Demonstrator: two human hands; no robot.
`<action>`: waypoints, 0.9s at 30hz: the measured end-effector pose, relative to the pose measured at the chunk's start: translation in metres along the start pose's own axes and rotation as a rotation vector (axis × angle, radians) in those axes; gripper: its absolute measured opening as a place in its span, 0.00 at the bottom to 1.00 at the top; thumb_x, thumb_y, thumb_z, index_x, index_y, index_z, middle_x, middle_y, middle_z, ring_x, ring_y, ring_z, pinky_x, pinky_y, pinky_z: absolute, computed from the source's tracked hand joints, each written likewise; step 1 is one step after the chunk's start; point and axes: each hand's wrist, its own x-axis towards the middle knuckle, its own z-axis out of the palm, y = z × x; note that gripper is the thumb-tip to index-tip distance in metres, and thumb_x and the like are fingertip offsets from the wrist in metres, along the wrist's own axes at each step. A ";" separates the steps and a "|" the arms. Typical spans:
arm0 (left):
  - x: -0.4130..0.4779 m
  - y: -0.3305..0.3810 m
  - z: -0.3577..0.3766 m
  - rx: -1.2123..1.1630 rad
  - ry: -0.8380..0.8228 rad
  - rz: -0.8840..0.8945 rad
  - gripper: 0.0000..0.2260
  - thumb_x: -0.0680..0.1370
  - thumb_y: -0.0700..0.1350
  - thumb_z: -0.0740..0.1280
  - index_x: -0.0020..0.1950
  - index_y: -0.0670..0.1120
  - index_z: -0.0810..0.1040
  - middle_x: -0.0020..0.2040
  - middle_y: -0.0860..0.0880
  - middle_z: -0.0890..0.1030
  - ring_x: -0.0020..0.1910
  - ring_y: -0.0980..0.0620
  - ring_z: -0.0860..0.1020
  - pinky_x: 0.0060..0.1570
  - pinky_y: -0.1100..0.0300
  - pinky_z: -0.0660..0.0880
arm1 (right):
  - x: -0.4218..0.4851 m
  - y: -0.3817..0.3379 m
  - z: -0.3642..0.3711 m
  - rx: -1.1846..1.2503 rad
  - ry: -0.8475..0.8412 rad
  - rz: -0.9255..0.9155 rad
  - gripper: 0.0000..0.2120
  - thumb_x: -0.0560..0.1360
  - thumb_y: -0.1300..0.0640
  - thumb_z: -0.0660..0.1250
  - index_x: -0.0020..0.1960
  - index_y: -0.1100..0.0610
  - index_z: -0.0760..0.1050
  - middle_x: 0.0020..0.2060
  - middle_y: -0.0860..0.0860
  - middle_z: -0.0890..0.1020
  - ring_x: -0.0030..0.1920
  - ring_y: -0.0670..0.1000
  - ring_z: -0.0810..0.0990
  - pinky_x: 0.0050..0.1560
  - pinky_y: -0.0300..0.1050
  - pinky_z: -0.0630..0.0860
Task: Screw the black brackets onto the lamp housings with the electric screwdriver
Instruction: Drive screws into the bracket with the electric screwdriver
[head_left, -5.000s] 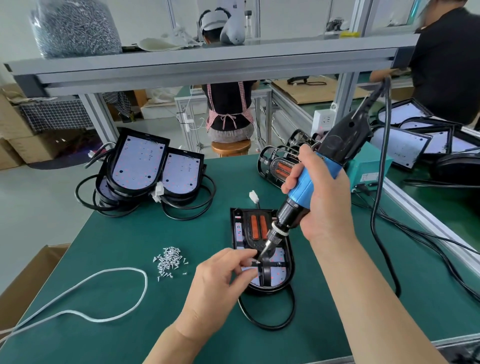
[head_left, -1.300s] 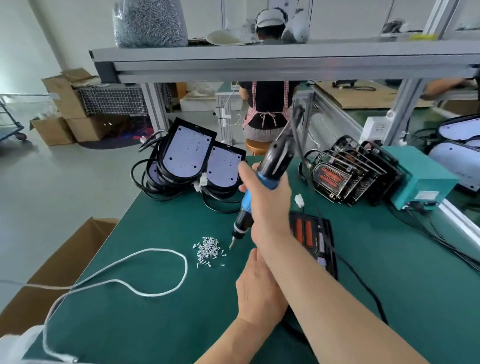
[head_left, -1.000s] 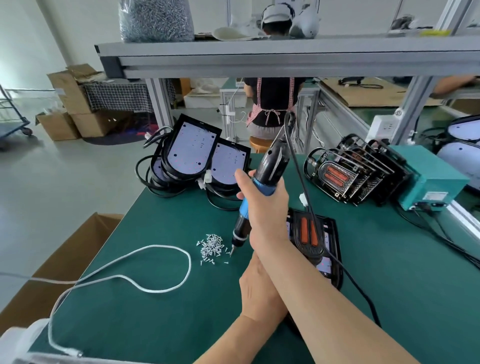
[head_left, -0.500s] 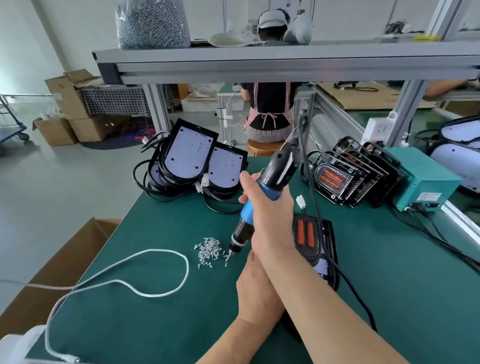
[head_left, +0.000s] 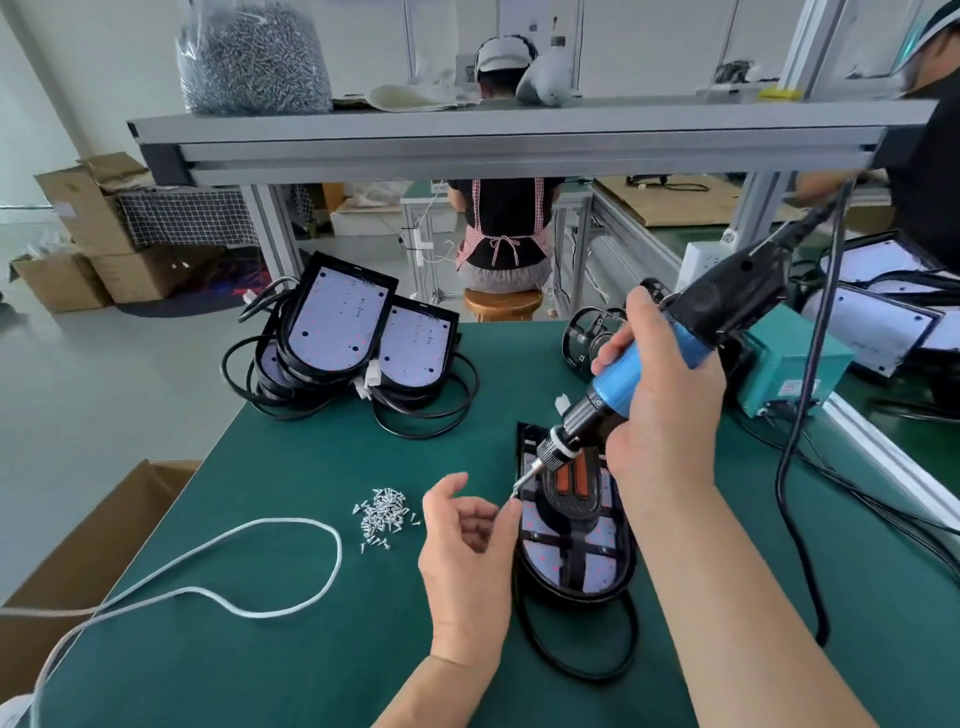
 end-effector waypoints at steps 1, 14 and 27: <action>-0.001 0.000 0.001 -0.005 -0.020 0.038 0.21 0.72 0.41 0.76 0.59 0.57 0.74 0.41 0.52 0.81 0.39 0.57 0.78 0.42 0.73 0.72 | 0.000 0.000 -0.003 -0.003 0.003 0.004 0.11 0.77 0.57 0.73 0.45 0.55 0.70 0.31 0.50 0.75 0.29 0.49 0.74 0.33 0.42 0.75; -0.001 -0.003 0.002 0.143 -0.046 0.282 0.12 0.73 0.36 0.76 0.42 0.55 0.84 0.40 0.55 0.81 0.39 0.58 0.78 0.39 0.73 0.71 | -0.002 0.008 -0.014 0.010 -0.004 0.041 0.11 0.77 0.58 0.73 0.43 0.55 0.70 0.30 0.48 0.75 0.28 0.49 0.74 0.33 0.43 0.73; 0.002 -0.011 0.003 0.154 -0.027 0.231 0.11 0.71 0.36 0.77 0.37 0.53 0.83 0.36 0.55 0.79 0.35 0.55 0.76 0.36 0.69 0.72 | -0.006 0.013 -0.015 -0.022 -0.007 0.046 0.11 0.77 0.58 0.73 0.43 0.56 0.71 0.30 0.50 0.74 0.28 0.49 0.74 0.33 0.43 0.74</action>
